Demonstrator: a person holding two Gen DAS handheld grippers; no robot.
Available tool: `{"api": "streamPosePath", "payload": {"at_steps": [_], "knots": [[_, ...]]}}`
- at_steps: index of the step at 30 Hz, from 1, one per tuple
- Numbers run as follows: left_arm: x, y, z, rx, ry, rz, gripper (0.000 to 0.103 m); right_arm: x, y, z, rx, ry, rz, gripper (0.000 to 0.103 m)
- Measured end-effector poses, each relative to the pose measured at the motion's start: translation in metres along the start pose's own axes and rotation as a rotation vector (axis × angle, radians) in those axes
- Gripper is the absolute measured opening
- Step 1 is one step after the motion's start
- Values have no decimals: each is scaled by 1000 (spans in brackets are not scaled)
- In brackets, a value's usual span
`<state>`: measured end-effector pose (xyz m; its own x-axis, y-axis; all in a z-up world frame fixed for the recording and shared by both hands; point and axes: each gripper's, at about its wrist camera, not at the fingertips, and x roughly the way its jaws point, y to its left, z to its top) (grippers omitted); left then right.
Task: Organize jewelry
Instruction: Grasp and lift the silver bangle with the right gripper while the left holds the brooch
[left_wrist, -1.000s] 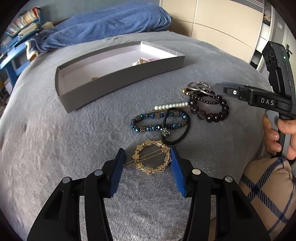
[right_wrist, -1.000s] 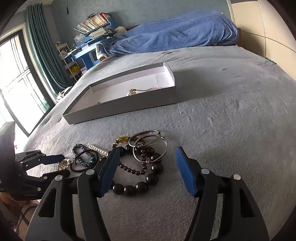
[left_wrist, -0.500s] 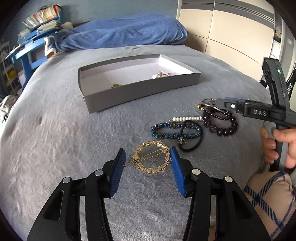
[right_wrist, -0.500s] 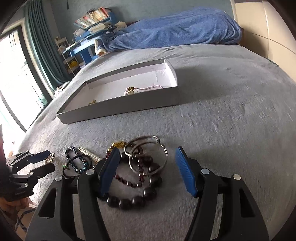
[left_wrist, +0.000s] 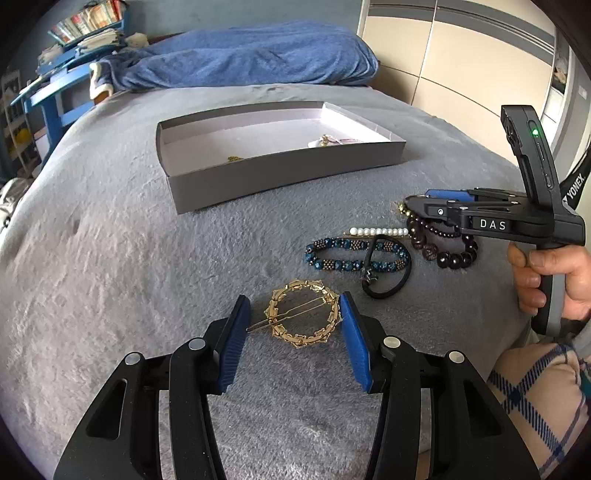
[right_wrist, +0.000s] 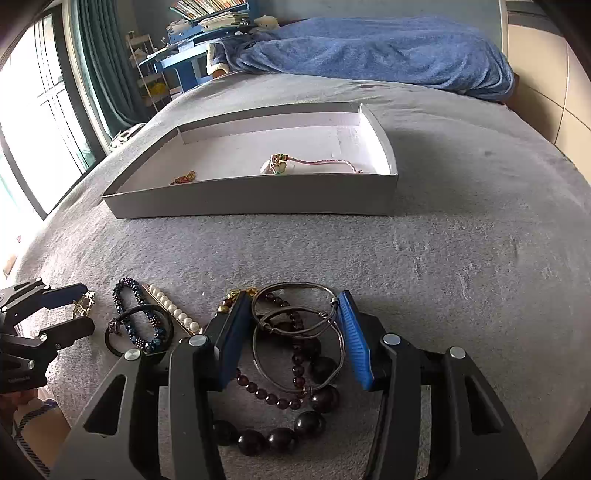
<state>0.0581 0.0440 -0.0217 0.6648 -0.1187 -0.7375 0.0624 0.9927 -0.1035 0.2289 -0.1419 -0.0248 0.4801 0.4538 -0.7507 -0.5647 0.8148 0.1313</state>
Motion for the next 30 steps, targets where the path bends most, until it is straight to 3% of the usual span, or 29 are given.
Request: {"api": "streamPosePath", "payload": {"at_steps": [15, 30], "knots": [[-12, 8, 6, -30, -46, -3, 51, -25, -11, 4, 74, -98, 61, 48], [-13, 13, 64, -29, -135, 3, 51, -26, -14, 31, 57, -125, 59, 48]]}}
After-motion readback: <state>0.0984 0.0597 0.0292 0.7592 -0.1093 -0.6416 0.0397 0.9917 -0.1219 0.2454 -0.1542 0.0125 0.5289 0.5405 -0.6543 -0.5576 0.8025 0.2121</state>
